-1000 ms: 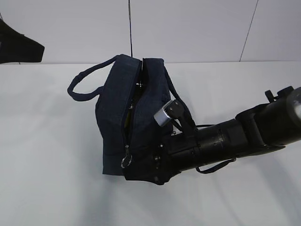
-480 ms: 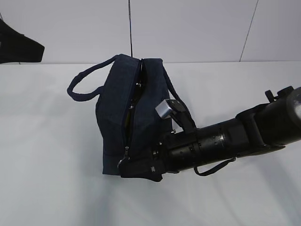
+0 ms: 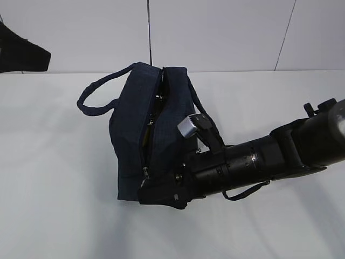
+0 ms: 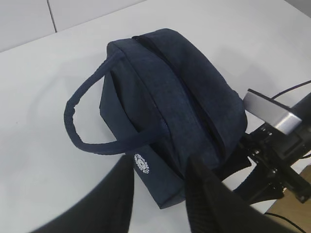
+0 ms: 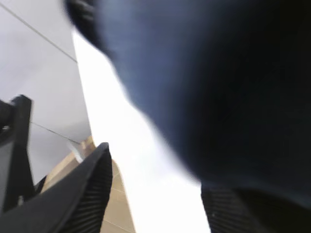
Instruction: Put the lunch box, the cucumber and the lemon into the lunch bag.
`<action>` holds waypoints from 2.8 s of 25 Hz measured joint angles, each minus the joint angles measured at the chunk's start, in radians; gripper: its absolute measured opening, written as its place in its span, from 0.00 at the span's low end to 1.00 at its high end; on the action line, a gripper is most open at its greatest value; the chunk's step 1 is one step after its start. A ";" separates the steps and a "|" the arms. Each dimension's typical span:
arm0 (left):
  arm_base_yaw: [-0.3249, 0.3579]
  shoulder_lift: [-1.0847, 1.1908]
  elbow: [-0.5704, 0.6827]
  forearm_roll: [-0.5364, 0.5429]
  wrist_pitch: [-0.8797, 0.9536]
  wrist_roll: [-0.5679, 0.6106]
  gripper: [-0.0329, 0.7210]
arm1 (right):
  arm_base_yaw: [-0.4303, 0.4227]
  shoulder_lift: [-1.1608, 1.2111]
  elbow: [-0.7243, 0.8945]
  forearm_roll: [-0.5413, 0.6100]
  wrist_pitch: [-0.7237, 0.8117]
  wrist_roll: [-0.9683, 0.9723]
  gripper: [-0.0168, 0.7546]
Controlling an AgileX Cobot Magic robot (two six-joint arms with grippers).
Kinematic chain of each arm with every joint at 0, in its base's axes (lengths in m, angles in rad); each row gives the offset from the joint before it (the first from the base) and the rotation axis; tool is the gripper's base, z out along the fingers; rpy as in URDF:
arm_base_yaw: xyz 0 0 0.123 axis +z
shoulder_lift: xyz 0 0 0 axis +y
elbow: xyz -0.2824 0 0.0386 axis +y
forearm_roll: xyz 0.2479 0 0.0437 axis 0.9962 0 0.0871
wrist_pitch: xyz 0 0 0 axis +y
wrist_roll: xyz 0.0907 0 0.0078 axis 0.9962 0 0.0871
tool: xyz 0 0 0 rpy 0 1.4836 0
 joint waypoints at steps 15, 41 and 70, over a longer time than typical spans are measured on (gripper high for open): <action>0.000 0.000 0.000 0.000 0.000 0.000 0.36 | 0.000 0.000 0.000 0.000 -0.003 -0.012 0.46; 0.000 0.000 0.000 0.009 0.000 0.000 0.36 | 0.000 0.000 -0.002 -0.104 0.025 0.131 0.02; 0.000 0.045 0.018 0.123 -0.018 0.000 0.36 | 0.331 -0.426 0.103 0.010 -0.727 0.070 0.02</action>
